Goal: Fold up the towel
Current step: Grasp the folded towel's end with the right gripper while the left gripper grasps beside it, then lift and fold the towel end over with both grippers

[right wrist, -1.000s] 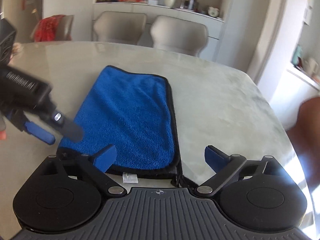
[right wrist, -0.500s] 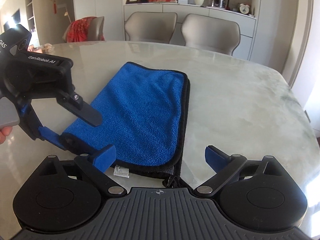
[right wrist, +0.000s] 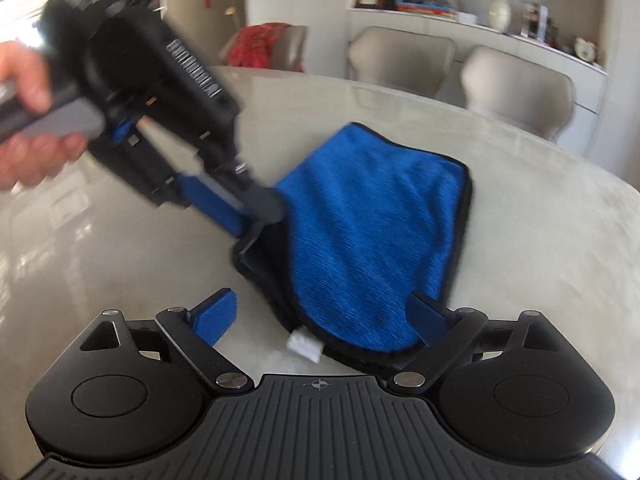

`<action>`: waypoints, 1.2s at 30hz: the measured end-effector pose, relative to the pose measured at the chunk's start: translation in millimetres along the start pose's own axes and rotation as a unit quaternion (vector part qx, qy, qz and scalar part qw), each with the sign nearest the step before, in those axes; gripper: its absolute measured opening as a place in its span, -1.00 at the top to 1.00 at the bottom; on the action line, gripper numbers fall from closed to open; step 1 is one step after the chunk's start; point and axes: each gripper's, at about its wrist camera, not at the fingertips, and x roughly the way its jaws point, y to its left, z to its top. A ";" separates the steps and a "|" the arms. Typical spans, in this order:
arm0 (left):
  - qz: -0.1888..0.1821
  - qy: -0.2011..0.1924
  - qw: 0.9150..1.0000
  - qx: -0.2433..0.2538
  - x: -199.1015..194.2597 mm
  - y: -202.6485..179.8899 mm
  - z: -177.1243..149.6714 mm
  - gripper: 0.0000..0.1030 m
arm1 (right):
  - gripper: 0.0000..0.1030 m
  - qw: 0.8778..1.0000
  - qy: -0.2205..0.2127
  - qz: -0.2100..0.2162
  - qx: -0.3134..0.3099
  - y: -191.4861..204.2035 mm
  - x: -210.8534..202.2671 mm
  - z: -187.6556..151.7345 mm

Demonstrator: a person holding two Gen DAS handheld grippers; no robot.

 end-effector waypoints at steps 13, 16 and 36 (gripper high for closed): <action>-0.006 0.001 0.999 0.049 -6.1 -4.6 12.1 0.18 | 0.63 0.997 0.034 -0.008 -0.073 19.9 35.6 7.9; -0.018 -0.007 0.996 0.086 -17.7 -3.2 14.8 -0.47 | 0.83 0.998 0.031 -0.006 -0.049 14.9 32.9 15.3; 0.067 -0.067 0.801 0.592 -17.3 -44.3 -15.5 -0.64 | 0.84 0.994 0.030 0.083 0.059 -53.6 23.3 62.4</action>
